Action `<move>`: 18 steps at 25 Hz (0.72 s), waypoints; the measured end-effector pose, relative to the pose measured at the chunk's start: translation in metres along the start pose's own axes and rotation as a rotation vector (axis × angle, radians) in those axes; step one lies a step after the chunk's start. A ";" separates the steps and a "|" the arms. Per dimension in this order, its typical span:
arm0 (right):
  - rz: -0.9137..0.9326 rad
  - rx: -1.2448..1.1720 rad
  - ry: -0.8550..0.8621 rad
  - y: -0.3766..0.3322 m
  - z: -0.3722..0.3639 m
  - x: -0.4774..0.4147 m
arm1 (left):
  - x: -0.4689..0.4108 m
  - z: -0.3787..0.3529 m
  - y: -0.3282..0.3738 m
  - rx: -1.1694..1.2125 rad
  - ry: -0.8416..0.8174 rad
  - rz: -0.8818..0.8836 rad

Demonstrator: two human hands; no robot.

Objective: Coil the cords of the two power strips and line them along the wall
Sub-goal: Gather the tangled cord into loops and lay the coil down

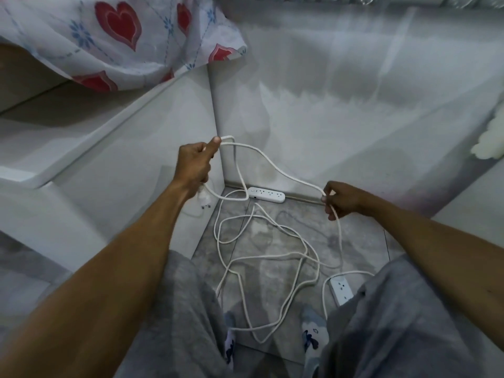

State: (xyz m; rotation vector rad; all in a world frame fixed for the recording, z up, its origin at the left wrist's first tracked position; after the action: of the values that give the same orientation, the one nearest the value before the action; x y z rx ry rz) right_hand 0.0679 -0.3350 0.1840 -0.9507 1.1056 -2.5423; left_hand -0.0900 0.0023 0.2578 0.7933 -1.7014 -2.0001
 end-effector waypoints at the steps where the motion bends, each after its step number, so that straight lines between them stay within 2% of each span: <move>1: 0.049 0.052 0.061 -0.010 -0.001 0.000 | 0.001 -0.012 0.000 0.001 -0.001 -0.007; 3: 0.230 0.404 0.143 -0.033 -0.010 0.000 | -0.001 -0.034 -0.003 -0.031 -0.031 -0.033; 4: 0.327 0.550 0.121 -0.047 -0.022 0.002 | -0.003 -0.043 -0.003 -0.043 -0.049 -0.055; 7: 0.536 0.677 -0.058 -0.084 -0.067 0.015 | -0.003 -0.072 0.006 -0.115 -0.142 -0.142; 10: 0.672 0.664 -0.162 -0.113 -0.095 0.025 | 0.010 -0.103 -0.008 -0.207 -0.389 -0.151; 12: 0.737 0.605 -0.202 -0.122 -0.100 0.026 | 0.015 -0.106 -0.027 -0.282 -0.481 -0.123; 14: 0.758 0.508 -0.122 -0.125 -0.096 0.023 | 0.014 -0.098 -0.039 -0.240 -0.512 -0.047; 18: 0.726 0.228 0.188 -0.124 -0.072 0.009 | 0.015 -0.087 -0.044 -0.089 -0.574 0.121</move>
State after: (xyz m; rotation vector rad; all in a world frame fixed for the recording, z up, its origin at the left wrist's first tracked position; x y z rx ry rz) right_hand 0.0230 -0.2106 0.2397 -0.1882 0.9459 -2.0993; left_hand -0.0426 -0.0650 0.2038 0.0721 -1.8715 -2.3398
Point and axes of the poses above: each hand's wrist, its own x-axis away from the middle knuckle, its own z-axis out of the back of the hand, y = z × x, the point moved 3 cm from there along -x, towards the middle knuckle, and after that the axes turned 6 degrees about -z, right-handed, at the moved point
